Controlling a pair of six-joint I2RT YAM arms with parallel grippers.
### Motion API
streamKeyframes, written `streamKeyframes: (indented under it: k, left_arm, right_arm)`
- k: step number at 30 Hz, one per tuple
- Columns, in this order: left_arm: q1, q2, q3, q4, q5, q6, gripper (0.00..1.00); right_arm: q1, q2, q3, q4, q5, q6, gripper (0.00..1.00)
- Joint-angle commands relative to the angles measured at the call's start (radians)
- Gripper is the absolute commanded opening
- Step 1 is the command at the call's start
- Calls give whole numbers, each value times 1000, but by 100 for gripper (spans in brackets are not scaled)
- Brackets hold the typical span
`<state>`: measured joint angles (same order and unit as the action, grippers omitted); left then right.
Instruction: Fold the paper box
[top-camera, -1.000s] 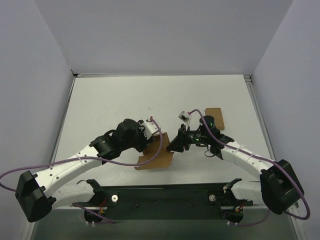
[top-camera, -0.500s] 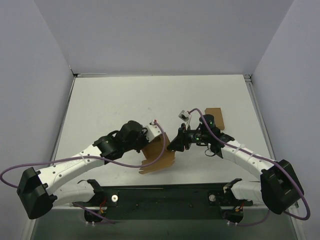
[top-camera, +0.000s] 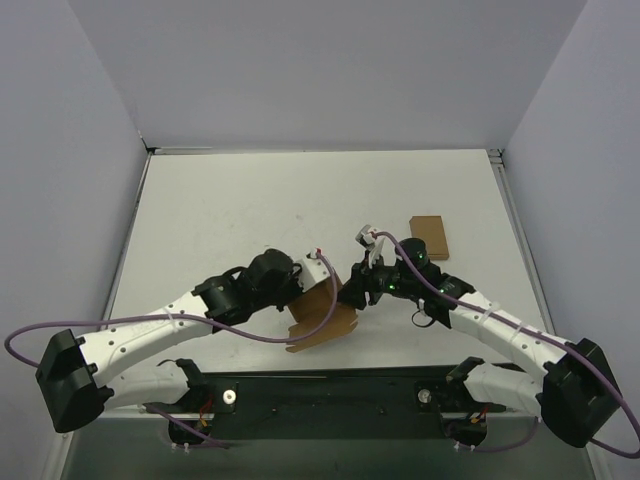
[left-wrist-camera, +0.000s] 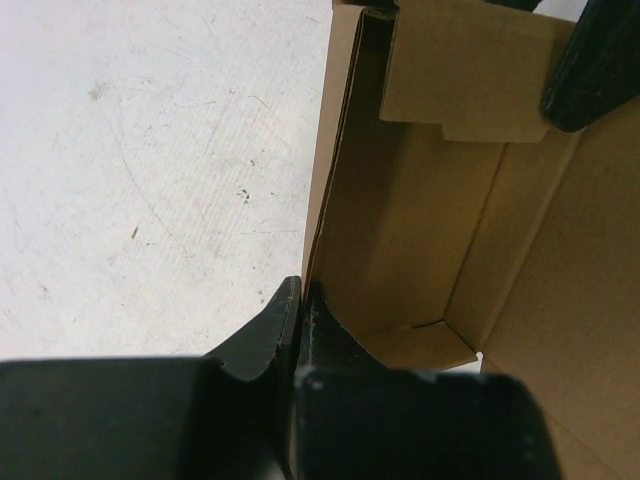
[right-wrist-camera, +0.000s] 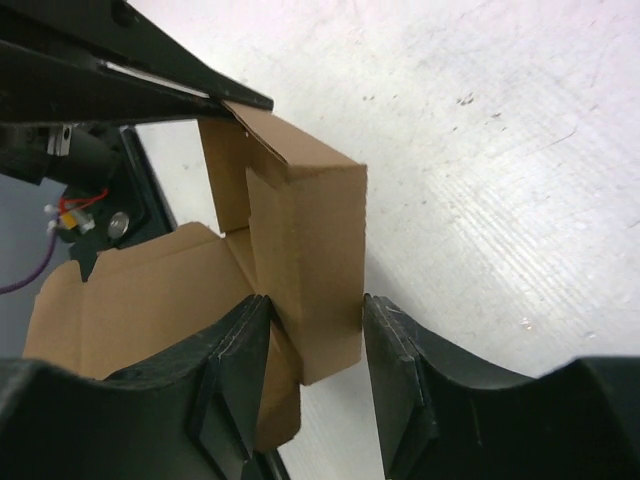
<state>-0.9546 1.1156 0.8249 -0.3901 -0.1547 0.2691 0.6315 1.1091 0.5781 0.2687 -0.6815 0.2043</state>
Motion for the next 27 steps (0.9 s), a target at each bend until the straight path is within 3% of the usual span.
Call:
streamKeyframes:
  k: [1, 6, 27]
  left_arm:
    - [-22, 32, 54, 14, -5, -25, 0]
    - [-29, 38, 54, 8, -6, -28, 0]
    - [-30, 29, 63, 2, 15, -53, 0]
  right_arm:
    - [51, -86, 19, 9, 247, -62, 43]
    - [82, -129, -3, 33, 316, -63, 39]
    - [174, 3, 29, 27, 392, -97, 33]
